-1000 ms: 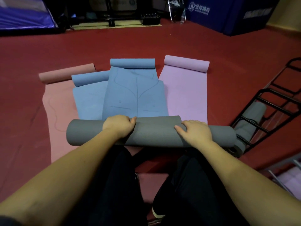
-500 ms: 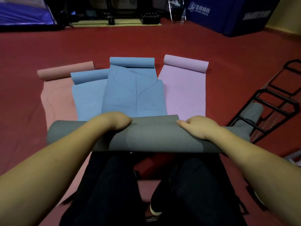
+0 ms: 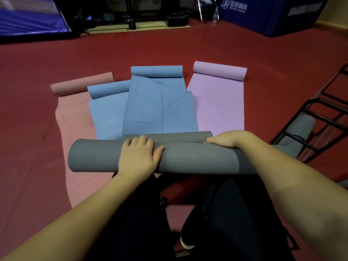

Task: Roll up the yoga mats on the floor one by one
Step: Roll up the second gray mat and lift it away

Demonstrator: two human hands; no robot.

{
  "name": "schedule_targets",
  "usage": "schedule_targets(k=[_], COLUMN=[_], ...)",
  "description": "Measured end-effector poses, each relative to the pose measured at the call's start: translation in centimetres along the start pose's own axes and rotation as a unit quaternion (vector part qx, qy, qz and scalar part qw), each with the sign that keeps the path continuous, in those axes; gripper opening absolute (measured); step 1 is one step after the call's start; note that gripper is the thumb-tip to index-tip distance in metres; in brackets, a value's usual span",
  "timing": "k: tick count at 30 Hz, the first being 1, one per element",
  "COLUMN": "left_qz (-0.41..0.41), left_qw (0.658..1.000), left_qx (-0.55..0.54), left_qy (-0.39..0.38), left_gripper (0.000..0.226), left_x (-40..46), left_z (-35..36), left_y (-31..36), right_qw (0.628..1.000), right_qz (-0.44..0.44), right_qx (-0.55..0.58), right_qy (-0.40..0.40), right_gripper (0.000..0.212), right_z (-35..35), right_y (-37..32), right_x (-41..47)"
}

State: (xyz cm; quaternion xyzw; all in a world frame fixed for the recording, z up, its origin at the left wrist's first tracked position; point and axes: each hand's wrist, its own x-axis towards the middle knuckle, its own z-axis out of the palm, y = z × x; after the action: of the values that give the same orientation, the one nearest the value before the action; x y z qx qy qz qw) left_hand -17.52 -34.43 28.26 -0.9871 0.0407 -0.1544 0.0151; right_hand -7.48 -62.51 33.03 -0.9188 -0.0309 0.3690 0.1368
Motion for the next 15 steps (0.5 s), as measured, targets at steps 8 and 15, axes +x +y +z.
schedule_targets(k=[8,15], left_qz=[-0.025,-0.025], left_qw=[0.996,0.985], left_qx=[-0.007,-0.011], left_qy=[-0.080,-0.171], left_gripper=[0.069,0.064], left_x=[2.3,5.3], left_z=[0.0,0.8], left_y=[0.1,-0.3], right_qw=[0.997,0.970], right_qz=[-0.012,-0.039], right_qx=[-0.030,-0.067], right_qy=[0.065,0.230], right_gripper=[0.061,0.065], right_z=[0.3,2.6], right_y=[0.3,1.9], right_x=[1.9,1.5])
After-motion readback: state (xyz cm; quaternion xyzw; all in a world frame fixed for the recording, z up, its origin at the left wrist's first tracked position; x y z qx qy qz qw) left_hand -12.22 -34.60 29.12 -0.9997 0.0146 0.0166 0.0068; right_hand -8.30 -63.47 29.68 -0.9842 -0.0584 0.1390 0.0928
